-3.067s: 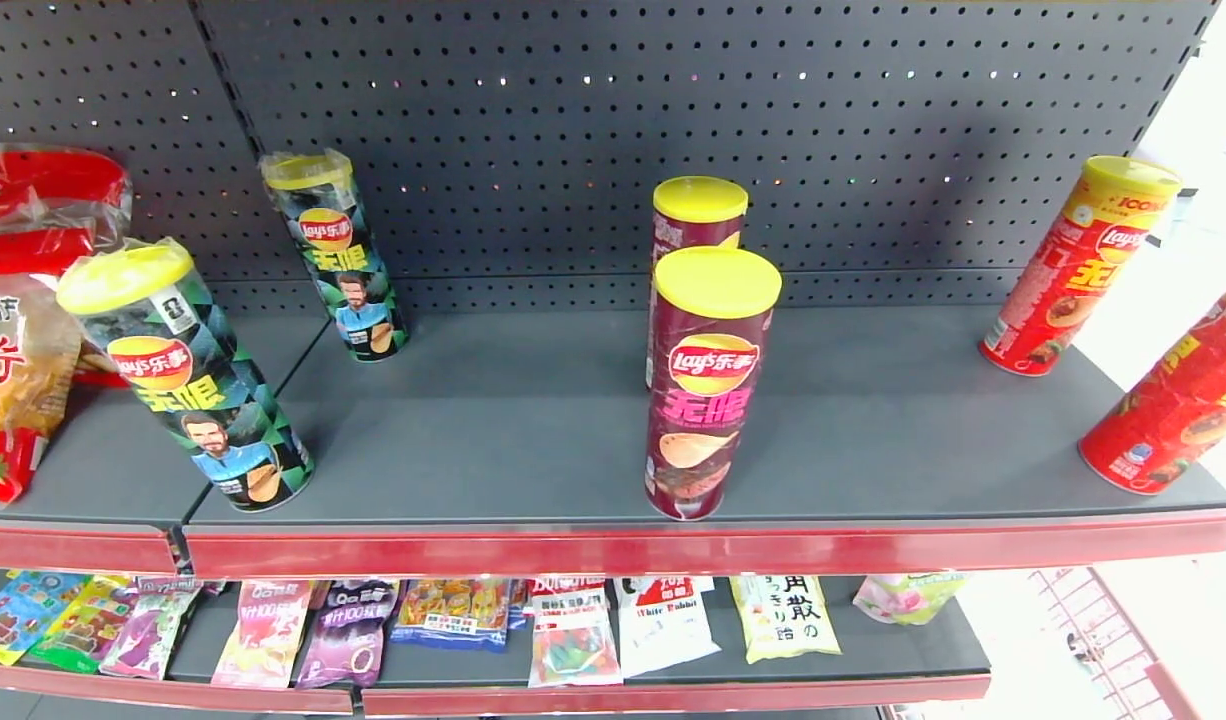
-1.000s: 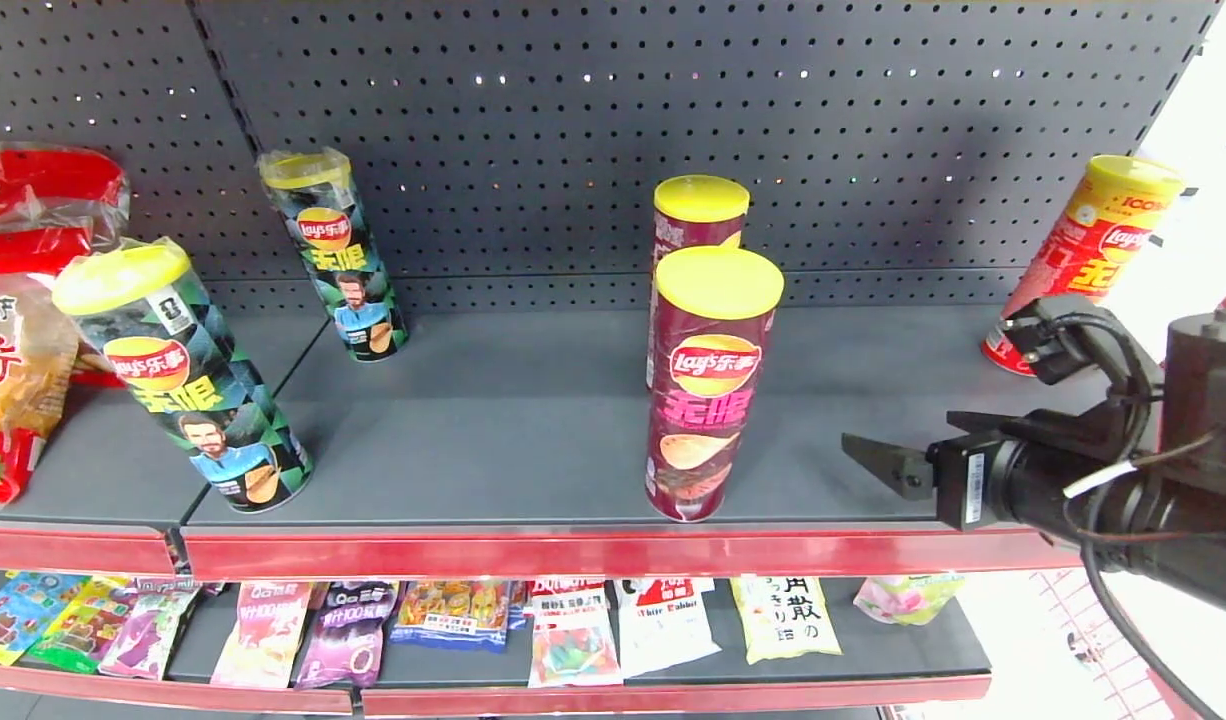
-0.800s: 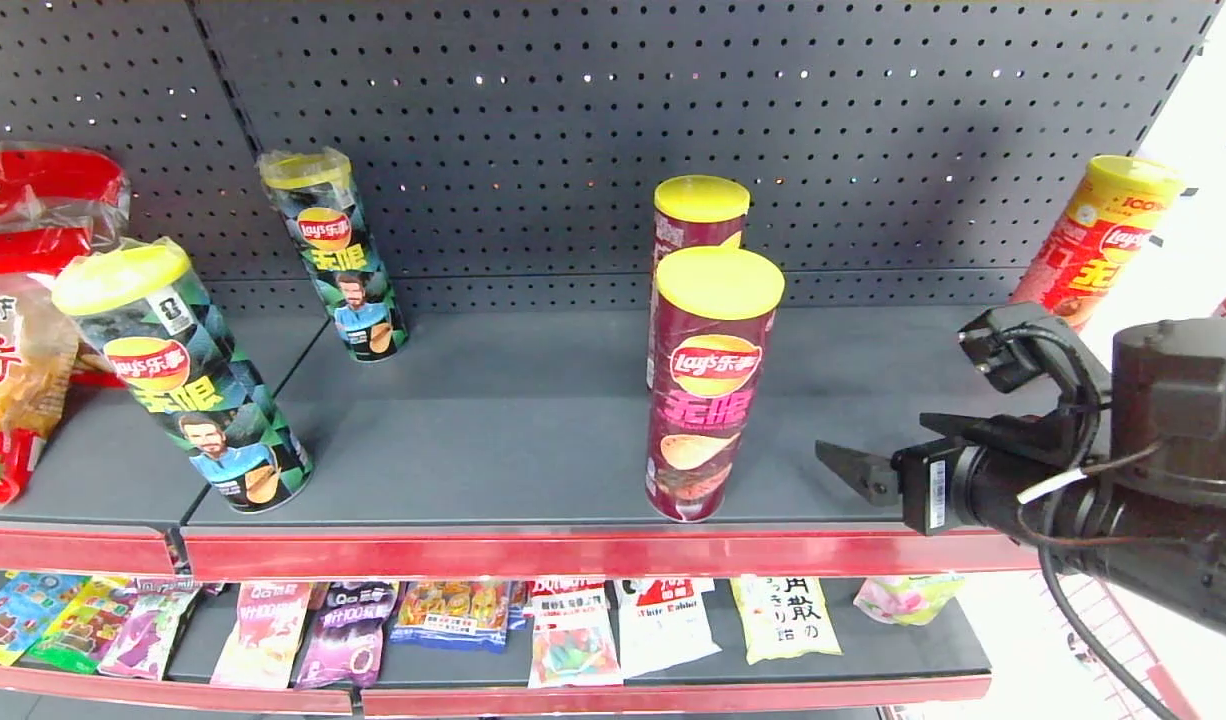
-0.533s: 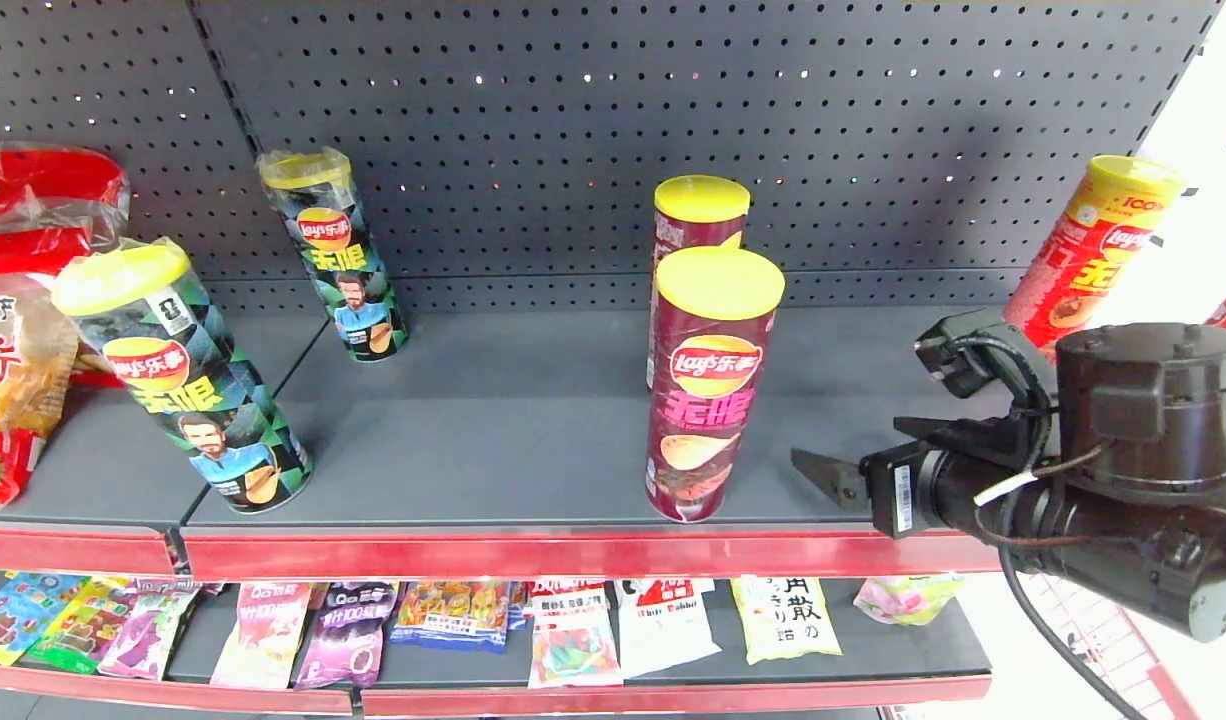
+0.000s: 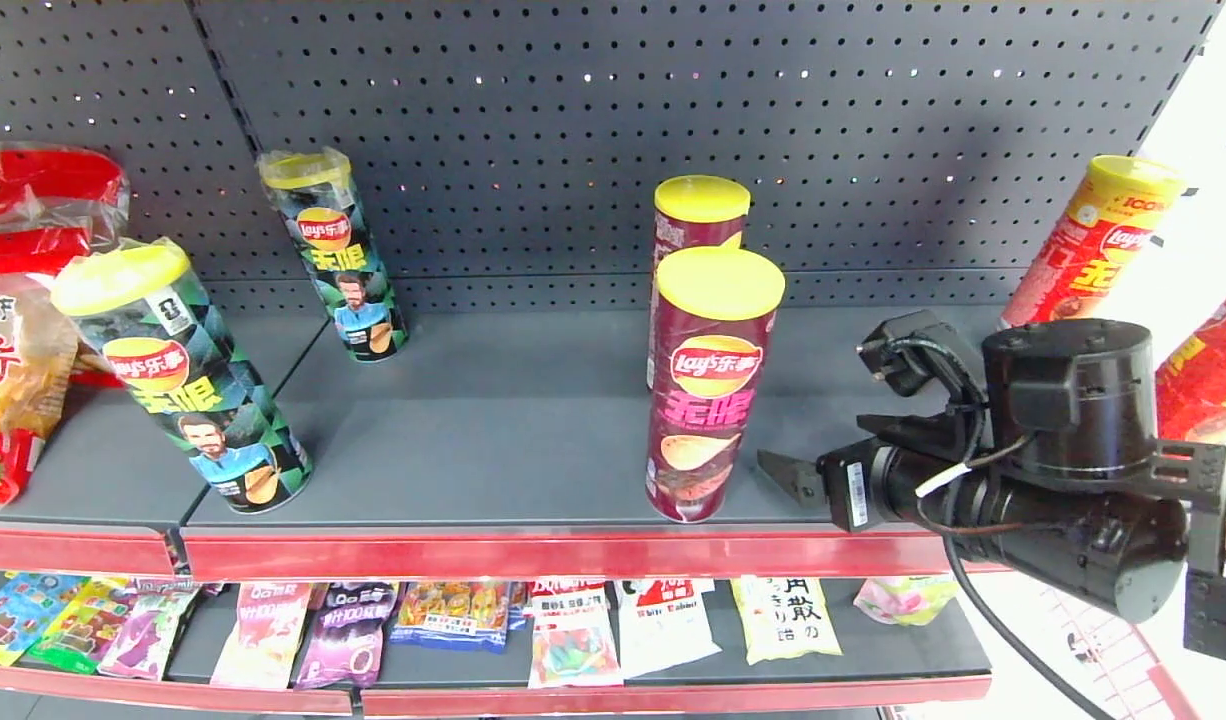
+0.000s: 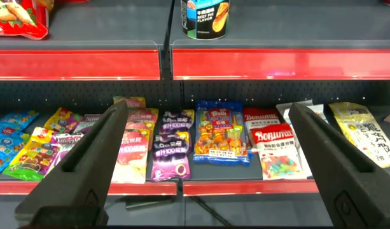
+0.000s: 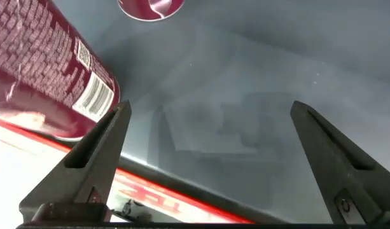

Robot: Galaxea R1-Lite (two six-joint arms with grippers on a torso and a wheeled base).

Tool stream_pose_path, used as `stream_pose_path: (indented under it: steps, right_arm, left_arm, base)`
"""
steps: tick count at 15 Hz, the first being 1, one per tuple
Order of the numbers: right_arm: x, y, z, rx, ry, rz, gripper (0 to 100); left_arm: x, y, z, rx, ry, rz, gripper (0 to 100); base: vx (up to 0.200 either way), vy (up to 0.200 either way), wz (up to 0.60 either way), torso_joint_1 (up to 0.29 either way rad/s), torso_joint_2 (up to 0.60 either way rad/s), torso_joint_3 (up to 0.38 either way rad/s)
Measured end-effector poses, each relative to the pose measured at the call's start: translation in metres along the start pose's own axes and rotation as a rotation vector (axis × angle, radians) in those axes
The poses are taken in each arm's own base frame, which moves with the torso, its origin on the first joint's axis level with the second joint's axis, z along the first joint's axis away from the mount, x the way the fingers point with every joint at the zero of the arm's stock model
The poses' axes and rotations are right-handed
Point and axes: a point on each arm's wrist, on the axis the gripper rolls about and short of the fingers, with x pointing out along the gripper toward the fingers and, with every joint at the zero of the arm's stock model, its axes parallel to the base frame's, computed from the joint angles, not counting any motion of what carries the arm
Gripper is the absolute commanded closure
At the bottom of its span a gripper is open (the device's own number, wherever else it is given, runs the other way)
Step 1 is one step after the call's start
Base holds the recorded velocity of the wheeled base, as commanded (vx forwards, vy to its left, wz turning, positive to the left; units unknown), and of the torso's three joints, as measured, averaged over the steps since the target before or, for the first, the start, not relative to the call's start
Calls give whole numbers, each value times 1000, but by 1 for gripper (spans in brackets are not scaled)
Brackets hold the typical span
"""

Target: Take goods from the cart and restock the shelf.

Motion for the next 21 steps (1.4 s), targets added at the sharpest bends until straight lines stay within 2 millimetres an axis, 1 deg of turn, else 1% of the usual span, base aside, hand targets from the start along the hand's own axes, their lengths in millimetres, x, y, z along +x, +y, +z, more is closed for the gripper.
stream_pose_path:
  steps: [3,8,12,21]
  right_arm:
    - [5,7,-1,-11,9,17,0]
    - [12,12,3,-14,7,25,0]
    - [13,18,4,-21,4,35,0]
    - [14,21,4,-25,5,43,0]
  left_arm:
    - [0,0,0,0,0,0,0]
    - [0,0,0,0,1,0,0]
    - [0,0,0,0,0,-1,0]
    - [0,0,0,0,0,0,0]
  base:
    - [0,0,0,0,0,0]
    - [0,0,0,0,0,0]
    - [0,0,0,0,0,0]
    - [0,0,0,0,0,0]
